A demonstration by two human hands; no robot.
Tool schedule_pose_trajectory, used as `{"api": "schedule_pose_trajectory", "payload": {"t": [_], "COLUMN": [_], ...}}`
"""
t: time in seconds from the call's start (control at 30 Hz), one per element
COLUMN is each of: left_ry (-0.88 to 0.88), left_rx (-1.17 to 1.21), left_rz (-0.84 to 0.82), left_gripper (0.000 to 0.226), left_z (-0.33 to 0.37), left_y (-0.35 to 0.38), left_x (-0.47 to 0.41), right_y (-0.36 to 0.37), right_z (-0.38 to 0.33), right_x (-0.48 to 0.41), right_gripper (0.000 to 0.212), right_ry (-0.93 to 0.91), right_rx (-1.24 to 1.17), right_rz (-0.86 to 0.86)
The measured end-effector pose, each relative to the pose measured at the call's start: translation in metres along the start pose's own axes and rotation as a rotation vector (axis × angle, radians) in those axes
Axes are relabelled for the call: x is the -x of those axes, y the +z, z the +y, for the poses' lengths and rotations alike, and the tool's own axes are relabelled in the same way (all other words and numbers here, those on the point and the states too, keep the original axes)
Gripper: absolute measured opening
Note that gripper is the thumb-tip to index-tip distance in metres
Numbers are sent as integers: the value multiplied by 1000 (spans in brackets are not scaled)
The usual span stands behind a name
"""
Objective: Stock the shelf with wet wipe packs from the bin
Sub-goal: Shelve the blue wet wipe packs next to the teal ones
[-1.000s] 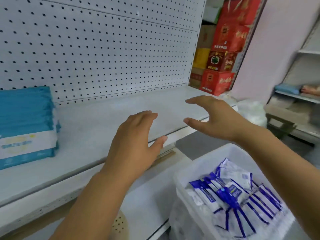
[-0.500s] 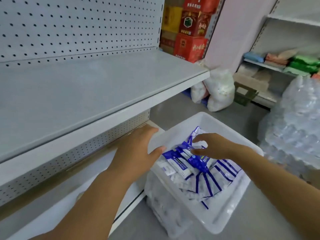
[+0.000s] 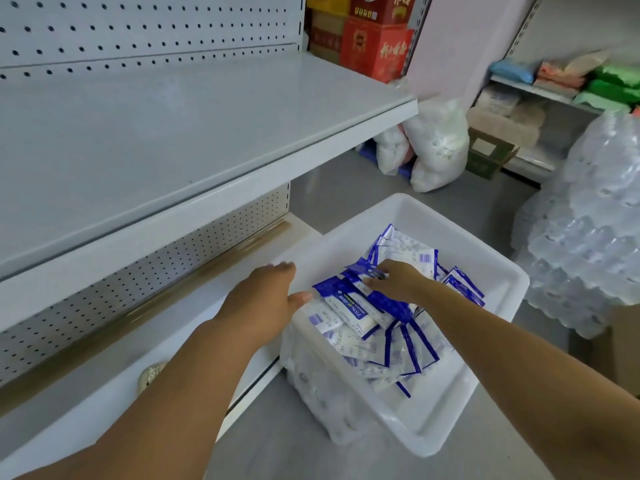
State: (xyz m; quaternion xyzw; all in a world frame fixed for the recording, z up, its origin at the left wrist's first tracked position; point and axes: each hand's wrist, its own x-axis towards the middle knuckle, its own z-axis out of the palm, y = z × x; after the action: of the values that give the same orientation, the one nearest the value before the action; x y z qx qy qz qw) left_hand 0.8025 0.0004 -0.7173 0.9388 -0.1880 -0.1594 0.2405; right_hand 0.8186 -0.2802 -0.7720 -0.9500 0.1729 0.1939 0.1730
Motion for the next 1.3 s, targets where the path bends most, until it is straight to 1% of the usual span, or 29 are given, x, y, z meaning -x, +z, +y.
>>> {"api": "schedule_pose_trajectory", "payload": {"t": [0.07, 0.17, 0.27, 0.33, 0.4, 0.47, 0.53, 0.63, 0.73, 0.8, 0.83, 0.87, 0.93, 1.0, 1.07, 1.17, 1.3], "left_ry": [0, 33, 44, 46, 43, 45, 44, 45, 51, 53, 53, 51, 50, 50, 49, 54, 53], "left_rx": [12, -22, -11, -25, -31, -51, -77, -74, -48, -47, -48, -47, -45, -40, -34, -44, -55], "left_rz": [-1, -19, -20, -12, -8, -14, -24, -22, -15, -12, -11, -10, -6, -2, -4, -6, -8], "left_gripper": [64, 67, 77, 81, 82, 80, 78, 77, 79, 80, 80, 80, 81, 80, 80, 79, 79], "left_z": [-2, -8, -12, -12, -12, -11, -10, -11, -12, -12, -12, -12, -13, -15, -15, -13, -11], "left_y": [-2, -2, 0, 0, 0, 1, 1, 1, 2, 2, 2, 2, 3, 3, 3, 2, 2], "left_x": [-2, -4, -4, -5, -5, -6, -6, -7, -7, -7, -8, -8, -8, -8, -7, -6, -6], "right_y": [9, 19, 16, 13, 11, 8, 5, 9, 13, 4, -2, -7, -13, -14, -10, -2, 5], "right_z": [2, 3, 4, 4, 0, -3, -7, -9, -9, -12, -14, -14, -12, -9, -13, -19, -32], "right_x": [-6, -3, 2, 2, 2, 2, 3, 4, 1, 3, 5, 8, 11, 8, 8, 6, 13], "right_gripper": [47, 45, 49, 62, 78, 90, 105, 114, 133, 140, 136, 126, 106, 102, 100, 106, 92], "right_ry": [0, -69, -109, -126, -97, -73, -104, -96, -58, -38, -27, -25, -15, -27, -38, -19, -41], "right_rx": [13, 72, -28, -45, -33, -29, -34, -41, 32, -6, -82, -170, -241, -154, -25, 40, 108], "right_rz": [12, 30, -22, -57, -118, -182, -227, -261, -273, -300, -339, -396, -480, -482, -411, -336, -353]}}
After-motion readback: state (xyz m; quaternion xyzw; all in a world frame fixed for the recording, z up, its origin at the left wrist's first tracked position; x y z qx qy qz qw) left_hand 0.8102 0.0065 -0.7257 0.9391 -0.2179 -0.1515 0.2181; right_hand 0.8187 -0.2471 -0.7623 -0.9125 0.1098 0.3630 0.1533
